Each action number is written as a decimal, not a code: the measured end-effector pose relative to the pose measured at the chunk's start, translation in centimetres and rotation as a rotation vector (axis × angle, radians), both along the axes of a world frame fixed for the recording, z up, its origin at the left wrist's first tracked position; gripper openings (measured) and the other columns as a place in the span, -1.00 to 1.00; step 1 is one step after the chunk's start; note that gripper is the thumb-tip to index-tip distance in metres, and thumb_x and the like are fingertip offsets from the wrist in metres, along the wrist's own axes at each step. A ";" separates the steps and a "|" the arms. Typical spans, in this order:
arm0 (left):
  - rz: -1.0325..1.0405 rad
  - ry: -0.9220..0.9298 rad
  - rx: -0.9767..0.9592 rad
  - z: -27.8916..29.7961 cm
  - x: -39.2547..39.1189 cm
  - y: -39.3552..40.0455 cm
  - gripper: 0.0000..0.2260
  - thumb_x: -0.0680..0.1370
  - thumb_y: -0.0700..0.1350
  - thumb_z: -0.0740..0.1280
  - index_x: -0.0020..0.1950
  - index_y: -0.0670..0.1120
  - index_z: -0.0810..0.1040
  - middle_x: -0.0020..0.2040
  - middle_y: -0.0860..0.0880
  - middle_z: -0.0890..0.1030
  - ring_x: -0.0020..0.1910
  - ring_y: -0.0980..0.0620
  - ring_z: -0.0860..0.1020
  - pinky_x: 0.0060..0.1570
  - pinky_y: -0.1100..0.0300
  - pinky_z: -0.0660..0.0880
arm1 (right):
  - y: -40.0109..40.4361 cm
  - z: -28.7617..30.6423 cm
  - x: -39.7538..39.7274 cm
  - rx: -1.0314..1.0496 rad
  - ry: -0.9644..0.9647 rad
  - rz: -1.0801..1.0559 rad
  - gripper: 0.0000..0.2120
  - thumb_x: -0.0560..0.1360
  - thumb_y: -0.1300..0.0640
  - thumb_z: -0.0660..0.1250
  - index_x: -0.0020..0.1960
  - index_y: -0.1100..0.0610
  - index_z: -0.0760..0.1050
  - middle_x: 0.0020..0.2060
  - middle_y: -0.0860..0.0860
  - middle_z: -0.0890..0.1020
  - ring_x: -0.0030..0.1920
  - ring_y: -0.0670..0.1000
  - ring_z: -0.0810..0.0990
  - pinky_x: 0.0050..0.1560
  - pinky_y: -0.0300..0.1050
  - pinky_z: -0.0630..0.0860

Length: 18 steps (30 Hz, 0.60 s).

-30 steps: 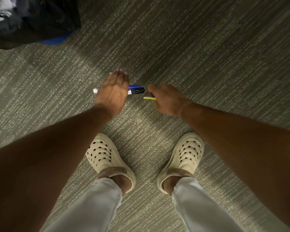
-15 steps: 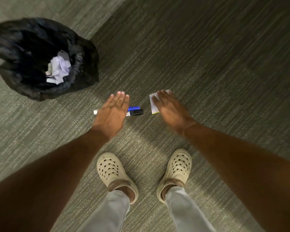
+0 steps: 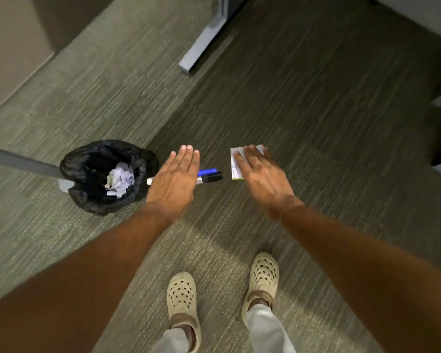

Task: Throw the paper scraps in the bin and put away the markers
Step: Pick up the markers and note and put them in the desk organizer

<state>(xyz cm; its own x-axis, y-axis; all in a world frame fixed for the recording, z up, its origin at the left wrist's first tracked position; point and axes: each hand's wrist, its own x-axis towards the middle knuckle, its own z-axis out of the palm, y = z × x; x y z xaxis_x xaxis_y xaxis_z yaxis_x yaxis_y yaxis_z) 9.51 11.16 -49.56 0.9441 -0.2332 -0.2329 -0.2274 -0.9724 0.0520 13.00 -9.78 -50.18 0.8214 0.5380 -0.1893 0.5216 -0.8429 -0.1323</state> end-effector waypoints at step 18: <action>-0.257 -0.399 -0.133 29.1 5.0 -3.7 -0.42 0.53 -0.31 0.09 0.53 -0.25 -0.04 0.56 -0.22 0.05 0.55 -0.12 -0.01 0.50 0.07 -0.17 | -3.5 29.0 -1.4 -0.066 -0.439 -0.271 -0.56 0.41 0.43 0.32 0.29 0.39 0.43 0.22 0.39 0.53 0.29 0.37 0.48 0.40 0.26 0.31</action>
<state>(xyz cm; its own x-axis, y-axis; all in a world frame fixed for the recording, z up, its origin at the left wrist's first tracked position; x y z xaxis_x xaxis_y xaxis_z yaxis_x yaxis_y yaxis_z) 14.53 7.41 -20.46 0.8618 -0.4732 0.1829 -0.4863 -0.8732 0.0321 11.60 -13.29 -21.21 0.9392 0.2935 0.1780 0.2777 -0.9545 0.1082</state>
